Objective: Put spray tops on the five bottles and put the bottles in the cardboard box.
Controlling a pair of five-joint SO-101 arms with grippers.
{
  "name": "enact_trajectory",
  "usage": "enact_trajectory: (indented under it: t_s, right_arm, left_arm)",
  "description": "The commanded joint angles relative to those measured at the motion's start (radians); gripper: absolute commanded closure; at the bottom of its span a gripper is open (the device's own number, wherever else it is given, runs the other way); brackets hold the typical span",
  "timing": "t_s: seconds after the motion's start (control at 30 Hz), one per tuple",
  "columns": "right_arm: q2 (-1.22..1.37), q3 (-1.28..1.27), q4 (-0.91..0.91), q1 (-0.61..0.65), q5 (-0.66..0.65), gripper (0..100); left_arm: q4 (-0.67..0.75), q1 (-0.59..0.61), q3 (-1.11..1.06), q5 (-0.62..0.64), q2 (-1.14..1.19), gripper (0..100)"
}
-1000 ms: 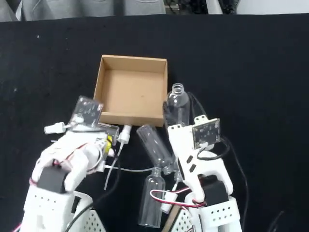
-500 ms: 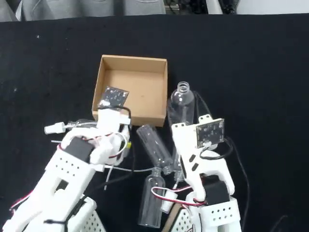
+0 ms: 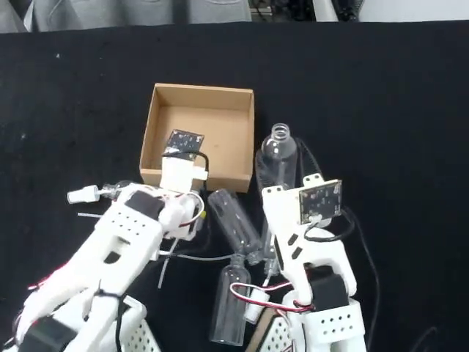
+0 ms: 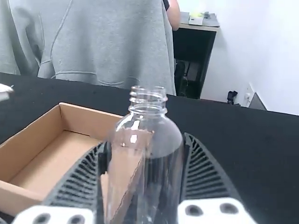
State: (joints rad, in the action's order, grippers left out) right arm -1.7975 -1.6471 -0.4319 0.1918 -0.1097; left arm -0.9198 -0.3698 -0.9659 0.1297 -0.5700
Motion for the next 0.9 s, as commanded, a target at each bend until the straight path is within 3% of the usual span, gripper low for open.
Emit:
enact_trajectory:
  t_s: [0.0,0.6,0.87]
  right_arm:
    - [-0.099,0.027,0.041,-0.035,-0.005,93.1]
    - [-0.099,0.028,0.043,-0.034,-0.006,93.1]
    - [-0.099,0.028,0.043,-0.032,-0.008,93.1]
  left_arm:
    - [0.075,-0.007,0.068,0.012,0.066,85]
    - [0.235,-0.007,0.07,0.012,0.287,85]
    - [0.233,0.022,0.085,0.014,0.311,85]
